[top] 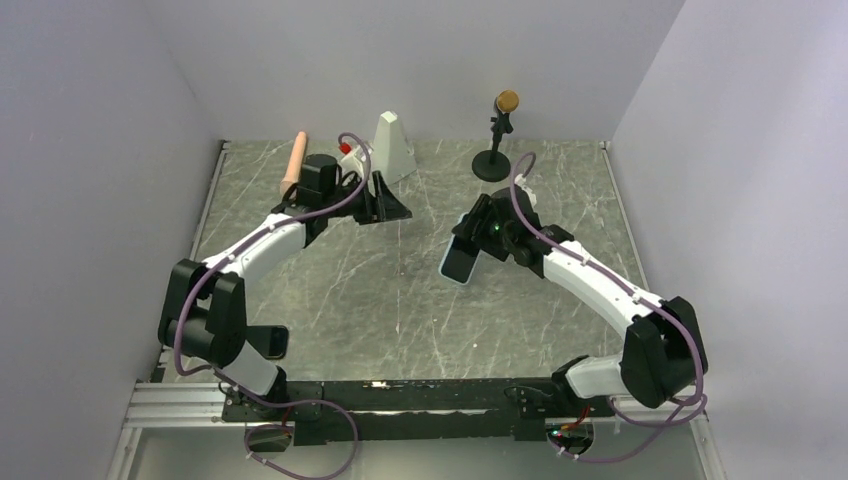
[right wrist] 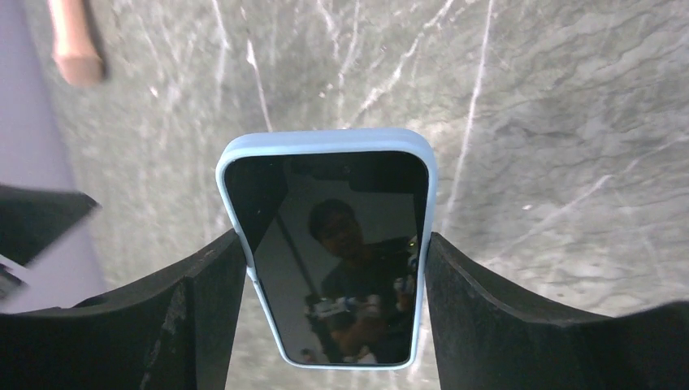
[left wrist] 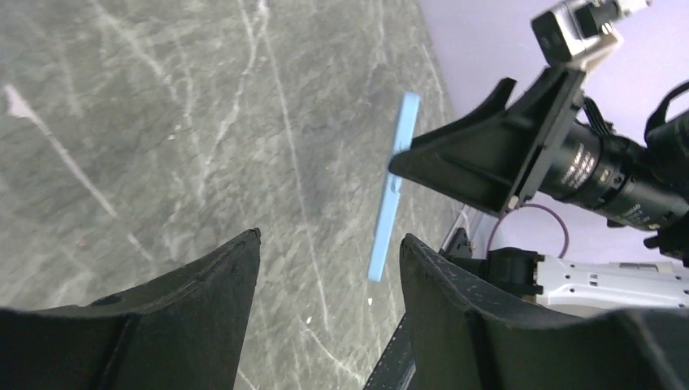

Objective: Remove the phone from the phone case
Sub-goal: Pick up the phone at the center of the board.

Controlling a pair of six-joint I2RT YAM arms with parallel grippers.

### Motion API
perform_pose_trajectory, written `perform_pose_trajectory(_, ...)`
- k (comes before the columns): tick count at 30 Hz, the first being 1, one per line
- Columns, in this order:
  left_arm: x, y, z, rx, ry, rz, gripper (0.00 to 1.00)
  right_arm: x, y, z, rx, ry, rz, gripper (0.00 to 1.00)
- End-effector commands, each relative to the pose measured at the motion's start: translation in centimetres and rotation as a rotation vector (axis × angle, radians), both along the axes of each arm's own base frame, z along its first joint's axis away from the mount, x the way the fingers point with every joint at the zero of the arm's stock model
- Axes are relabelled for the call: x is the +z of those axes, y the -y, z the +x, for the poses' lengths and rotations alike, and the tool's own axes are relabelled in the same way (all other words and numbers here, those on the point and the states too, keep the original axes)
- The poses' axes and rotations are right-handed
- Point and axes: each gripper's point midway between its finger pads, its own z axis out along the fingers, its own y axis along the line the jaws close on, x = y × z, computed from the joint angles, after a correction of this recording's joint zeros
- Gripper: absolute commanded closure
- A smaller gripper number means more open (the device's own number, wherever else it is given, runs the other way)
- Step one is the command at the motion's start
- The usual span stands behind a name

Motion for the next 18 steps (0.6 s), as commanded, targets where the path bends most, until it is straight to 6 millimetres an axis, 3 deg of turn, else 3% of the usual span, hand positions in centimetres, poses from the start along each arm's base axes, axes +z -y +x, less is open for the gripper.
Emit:
perform_pose_trajectory(1,4.0,3.1,-2.2,-0.114,0.121,-0.118,0.34,4.6,-1.2,2.5,-0.191,0.013,0.208,1.00)
perform_pose_trajectory(7,3.1,5.4,-4.0,-0.177,0.130,-0.058,0.31,6.7,-2.0,4.0,-0.213,0.019,0.253,1.00)
perform_pose_trajectory(13,1.8,5.7,-4.0,-0.168,0.113,0.029,0.41,7.8,-3.2,4.0,-0.195,0.023,0.324,1.00)
perform_pose_trajectory(18,0.9,5.8,-3.8,-0.151,0.131,0.112,0.43,9.0,-3.9,3.8,-0.179,0.043,0.365,1.00)
